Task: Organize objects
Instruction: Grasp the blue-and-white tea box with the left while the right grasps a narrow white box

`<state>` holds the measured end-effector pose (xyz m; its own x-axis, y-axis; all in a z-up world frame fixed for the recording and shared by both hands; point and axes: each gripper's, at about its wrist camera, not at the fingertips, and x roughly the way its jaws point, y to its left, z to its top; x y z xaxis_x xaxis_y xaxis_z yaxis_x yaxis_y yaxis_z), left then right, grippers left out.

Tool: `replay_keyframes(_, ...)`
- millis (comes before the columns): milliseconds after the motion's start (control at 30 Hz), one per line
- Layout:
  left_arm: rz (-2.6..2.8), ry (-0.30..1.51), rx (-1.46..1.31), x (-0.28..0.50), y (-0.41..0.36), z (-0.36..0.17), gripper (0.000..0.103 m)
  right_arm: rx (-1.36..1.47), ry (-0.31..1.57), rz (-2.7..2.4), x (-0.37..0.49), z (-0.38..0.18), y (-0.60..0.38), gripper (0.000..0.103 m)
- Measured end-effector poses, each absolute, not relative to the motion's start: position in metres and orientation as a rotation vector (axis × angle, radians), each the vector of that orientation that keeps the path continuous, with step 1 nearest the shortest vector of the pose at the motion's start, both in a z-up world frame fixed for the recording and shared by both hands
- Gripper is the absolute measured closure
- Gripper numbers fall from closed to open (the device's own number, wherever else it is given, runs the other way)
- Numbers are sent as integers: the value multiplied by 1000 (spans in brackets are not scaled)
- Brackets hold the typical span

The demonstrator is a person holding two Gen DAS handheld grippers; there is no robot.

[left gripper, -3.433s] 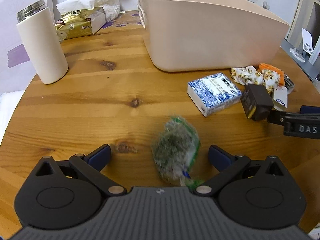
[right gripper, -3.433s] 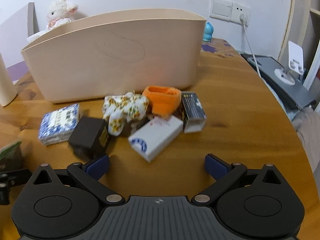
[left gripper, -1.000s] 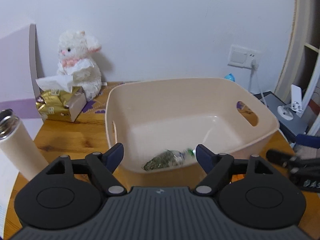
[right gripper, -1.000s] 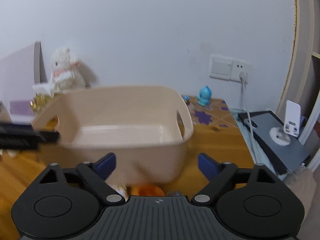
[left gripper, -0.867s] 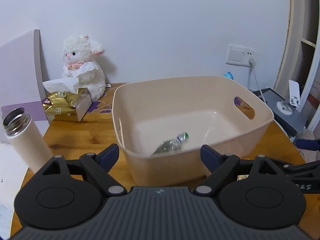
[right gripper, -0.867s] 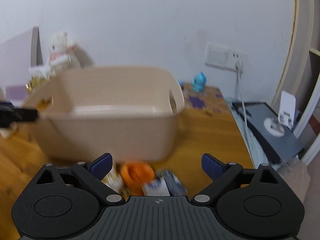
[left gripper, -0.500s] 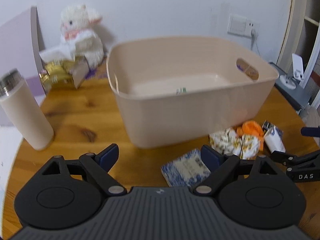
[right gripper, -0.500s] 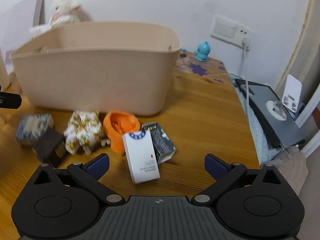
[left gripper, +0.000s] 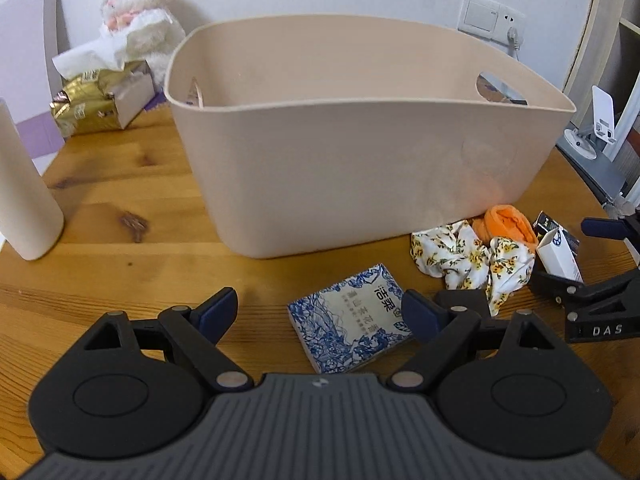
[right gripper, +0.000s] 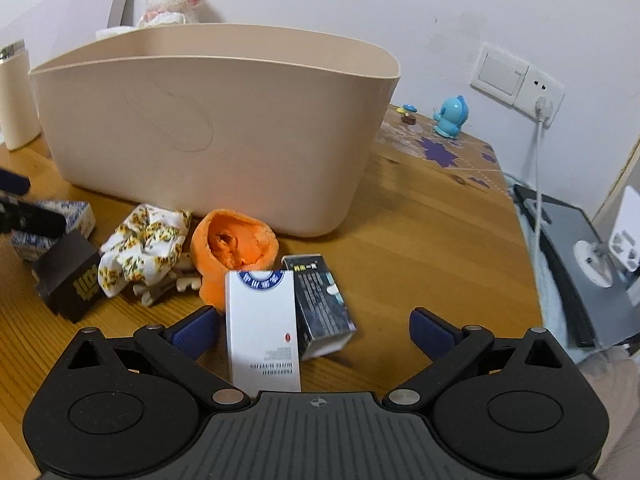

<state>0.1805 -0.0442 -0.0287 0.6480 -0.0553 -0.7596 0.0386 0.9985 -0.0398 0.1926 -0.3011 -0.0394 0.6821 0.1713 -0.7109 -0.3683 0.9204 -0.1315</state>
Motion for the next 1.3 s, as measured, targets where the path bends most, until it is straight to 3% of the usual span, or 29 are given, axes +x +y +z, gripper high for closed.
replay_keyframes(100,-57,863,-38,182,-44,-31,13,-221,773,331,195,-42,-305,3)
replay_keyframes(267,-67,868,-74,182,-42,-34,15,-182,760,375,183,-39,-305,28)
replay_keyframes(367,-92,872,-114,181,-40,-34,26,-165,761,392,179,-37,-302,51)
replay_keyframes(433,-106,873,-130,180,-40,-33,34,-170,759,382,179,-36,-301,52)
replay_keyframes(500,-107,873,-127,178,-42,-32,35,-172,755,374,172,-35,-298,53)
replay_keyframes(533,-106,869,-126,176,-42,-32,37,-173,753,372,169,-34,-296,72)
replay_keyframes(633,-95,854,-140,173,-39,-30,46,-168,756,360,167,-32,-295,89)
replay_keyframes(967,-100,840,-176,166,-28,-26,64,-163,729,351,152,-22,-288,89)
replay_keyframes(1033,-102,838,-171,164,-27,-24,83,-162,718,355,148,-16,-286,89)
replay_keyframes(1200,-114,838,-167,161,-27,-25,84,-165,697,356,142,-5,-283,89)
replay_keyframes(1300,-120,839,-160,162,-28,-25,76,-165,694,353,139,-3,-283,89)
